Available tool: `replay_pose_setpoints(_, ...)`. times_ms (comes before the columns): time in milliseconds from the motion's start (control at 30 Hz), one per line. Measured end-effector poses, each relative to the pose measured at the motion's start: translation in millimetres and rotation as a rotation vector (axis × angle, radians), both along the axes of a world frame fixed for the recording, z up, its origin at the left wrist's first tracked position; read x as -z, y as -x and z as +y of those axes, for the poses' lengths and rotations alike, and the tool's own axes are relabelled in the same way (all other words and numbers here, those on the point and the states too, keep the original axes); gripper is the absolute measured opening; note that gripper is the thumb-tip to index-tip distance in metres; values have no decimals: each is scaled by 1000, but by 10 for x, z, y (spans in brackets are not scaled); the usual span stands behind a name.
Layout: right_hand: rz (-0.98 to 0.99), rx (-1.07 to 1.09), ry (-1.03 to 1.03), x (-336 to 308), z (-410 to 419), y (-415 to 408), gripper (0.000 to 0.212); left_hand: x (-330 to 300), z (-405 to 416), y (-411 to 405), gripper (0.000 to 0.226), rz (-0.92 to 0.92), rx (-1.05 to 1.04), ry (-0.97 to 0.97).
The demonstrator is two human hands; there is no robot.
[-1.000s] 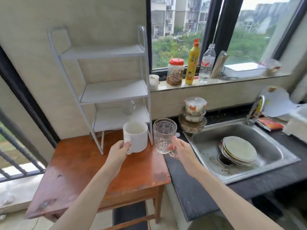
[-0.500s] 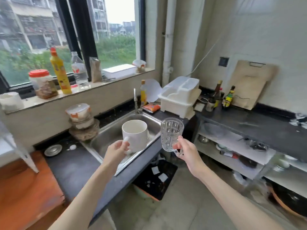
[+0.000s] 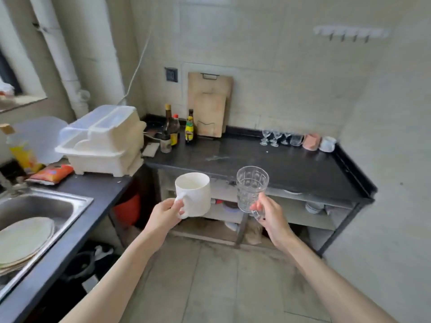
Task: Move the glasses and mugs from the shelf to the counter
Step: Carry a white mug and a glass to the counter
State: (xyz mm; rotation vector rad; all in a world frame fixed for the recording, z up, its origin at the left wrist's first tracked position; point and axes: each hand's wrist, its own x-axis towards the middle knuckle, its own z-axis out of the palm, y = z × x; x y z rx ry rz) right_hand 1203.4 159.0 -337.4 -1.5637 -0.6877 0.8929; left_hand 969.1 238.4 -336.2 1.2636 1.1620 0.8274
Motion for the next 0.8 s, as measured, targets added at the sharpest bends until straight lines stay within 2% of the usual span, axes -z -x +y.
replay_pose_setpoints(300,38,226,-3,115,573,-1683,41,177,1118,-1938,16,53,194,28)
replay_pose_setpoints(400,49,262,5,95,912,-2216,42,233,1576,-2551,16,49,285,34)
replay_pose_setpoints(533,73,313,16,128,1328,-2853,39,248,2097,-3337,16,84,304,24)
replay_pose_setpoints(800,126,374,82,365,1960,-3941,42,569,2786,-4541,20,150,410,128)
